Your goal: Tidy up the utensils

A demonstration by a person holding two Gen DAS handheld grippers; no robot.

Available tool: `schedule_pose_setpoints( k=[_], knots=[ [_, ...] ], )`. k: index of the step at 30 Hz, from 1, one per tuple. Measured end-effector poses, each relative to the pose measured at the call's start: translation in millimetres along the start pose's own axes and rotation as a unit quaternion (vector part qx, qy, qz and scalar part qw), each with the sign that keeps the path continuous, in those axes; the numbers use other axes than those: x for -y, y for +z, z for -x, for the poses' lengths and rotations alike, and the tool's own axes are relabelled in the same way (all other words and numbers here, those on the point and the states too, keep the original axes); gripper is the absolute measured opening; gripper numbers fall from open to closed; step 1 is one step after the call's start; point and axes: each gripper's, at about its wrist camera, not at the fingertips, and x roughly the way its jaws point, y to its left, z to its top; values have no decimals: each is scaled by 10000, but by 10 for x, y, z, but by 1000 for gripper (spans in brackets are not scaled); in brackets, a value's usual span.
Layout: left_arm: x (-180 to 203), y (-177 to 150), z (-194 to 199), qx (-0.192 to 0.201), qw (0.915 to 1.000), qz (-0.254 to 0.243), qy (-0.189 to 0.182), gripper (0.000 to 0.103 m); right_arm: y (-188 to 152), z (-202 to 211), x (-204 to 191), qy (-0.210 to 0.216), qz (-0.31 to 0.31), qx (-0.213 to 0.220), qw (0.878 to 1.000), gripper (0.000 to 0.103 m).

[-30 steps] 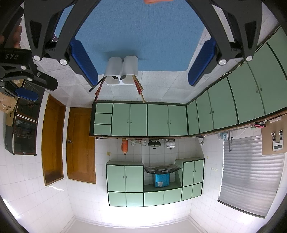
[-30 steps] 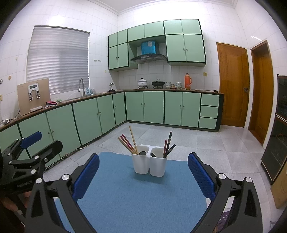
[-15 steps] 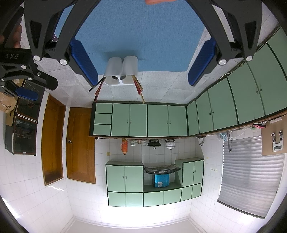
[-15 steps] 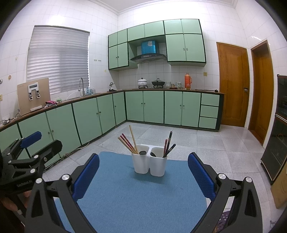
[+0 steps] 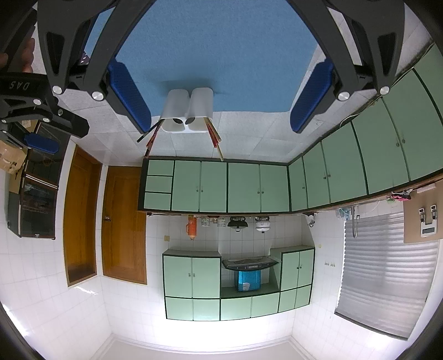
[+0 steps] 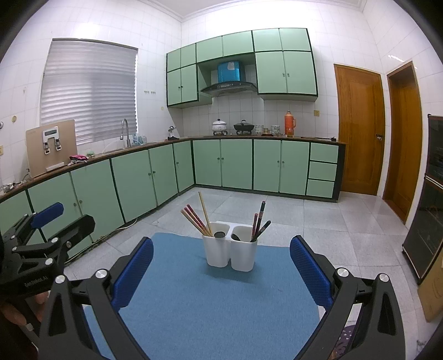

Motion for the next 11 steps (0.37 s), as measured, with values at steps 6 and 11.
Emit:
schedule_pose_setpoints(
  k=[6, 11],
  knots=[
    [6, 2, 3, 0, 10000, -3, 7, 98, -40, -13, 1, 4, 5, -7, 10000, 97],
    [3, 6, 3, -2, 10000, -1, 6, 98, -56, -24, 5, 2, 2, -14, 10000, 97]
  ],
)
